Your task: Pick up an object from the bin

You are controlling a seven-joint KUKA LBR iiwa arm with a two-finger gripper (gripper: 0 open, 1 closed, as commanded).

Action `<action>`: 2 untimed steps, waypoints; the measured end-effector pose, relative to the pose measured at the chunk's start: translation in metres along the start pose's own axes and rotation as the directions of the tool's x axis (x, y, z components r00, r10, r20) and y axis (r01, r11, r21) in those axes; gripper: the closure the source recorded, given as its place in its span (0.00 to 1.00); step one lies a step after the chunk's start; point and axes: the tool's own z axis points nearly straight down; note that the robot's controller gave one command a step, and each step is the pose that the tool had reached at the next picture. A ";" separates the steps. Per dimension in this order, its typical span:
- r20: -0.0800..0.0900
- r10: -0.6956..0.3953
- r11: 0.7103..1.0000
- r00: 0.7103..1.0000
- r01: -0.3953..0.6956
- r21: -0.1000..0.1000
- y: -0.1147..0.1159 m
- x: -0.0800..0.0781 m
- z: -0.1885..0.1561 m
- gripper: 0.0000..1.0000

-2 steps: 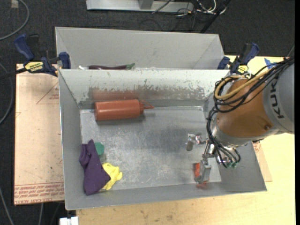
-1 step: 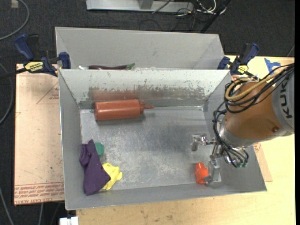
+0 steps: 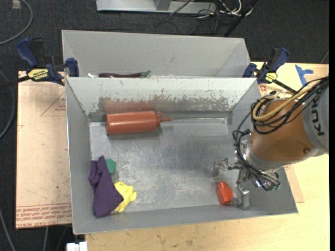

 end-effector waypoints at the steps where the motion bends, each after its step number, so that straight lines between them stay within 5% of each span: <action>1: 0.006 -0.275 0.961 0.961 0.275 -0.001 0.009 -0.004 0.010 0.00; 2: 0.005 -0.482 0.876 0.876 0.482 0.006 -0.008 0.009 0.012 1.00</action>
Offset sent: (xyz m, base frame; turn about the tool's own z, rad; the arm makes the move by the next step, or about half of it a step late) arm -0.0088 -0.0108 -0.0150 -0.5063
